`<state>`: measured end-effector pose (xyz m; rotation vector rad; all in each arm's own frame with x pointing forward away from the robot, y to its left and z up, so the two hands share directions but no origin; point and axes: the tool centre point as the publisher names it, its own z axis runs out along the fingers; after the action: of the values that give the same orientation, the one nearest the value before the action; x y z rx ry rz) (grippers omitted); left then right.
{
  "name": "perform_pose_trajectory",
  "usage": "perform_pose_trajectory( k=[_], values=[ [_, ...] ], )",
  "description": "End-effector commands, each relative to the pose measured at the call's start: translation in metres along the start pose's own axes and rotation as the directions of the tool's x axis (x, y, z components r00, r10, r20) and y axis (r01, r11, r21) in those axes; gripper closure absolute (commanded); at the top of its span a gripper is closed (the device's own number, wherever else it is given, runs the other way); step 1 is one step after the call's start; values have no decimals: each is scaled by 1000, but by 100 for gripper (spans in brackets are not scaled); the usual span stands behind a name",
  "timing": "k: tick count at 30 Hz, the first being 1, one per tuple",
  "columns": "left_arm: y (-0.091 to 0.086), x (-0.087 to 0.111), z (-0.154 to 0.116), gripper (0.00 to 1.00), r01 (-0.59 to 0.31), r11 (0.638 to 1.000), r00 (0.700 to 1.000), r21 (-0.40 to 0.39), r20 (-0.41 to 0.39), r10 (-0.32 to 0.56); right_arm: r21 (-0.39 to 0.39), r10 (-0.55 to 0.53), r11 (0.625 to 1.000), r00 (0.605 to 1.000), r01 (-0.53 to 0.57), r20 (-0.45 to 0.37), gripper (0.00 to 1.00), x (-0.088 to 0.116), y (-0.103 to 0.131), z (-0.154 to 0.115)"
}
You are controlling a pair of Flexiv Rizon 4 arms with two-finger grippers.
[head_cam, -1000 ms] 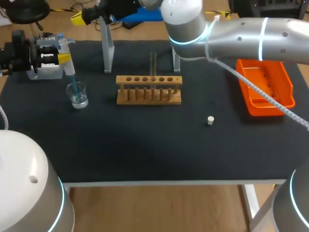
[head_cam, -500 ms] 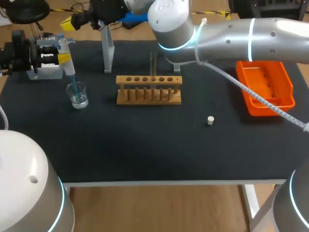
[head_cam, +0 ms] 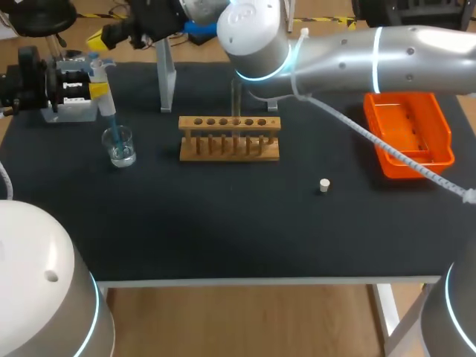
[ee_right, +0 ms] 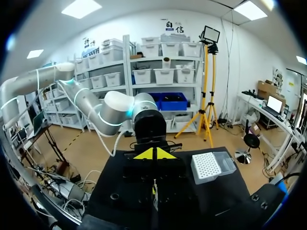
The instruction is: Invert the test tube, pick up the pipette, mount the tip to pipette, aspirate from beaker and dispense into the tube, eject the tip, return the pipette, and cap with the stopper.
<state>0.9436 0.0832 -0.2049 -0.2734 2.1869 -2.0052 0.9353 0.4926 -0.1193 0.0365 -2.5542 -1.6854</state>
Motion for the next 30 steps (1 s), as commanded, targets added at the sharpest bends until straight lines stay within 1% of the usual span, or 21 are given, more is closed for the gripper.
perform_pose_trajectory(
  k=[1,15,30],
  values=[
    [0,0,0,100,0,1000,1000,0,0,0,16,2,1000,1000,-2,2,100,-3,2,4],
    [0,0,0,100,0,1000,1000,0,0,0,37,9,999,1000,-9,14,100,-8,-10,6],
    [0,0,0,100,0,1000,1000,0,0,0,62,6,998,1000,-7,6,100,-8,-19,9]
  ],
)
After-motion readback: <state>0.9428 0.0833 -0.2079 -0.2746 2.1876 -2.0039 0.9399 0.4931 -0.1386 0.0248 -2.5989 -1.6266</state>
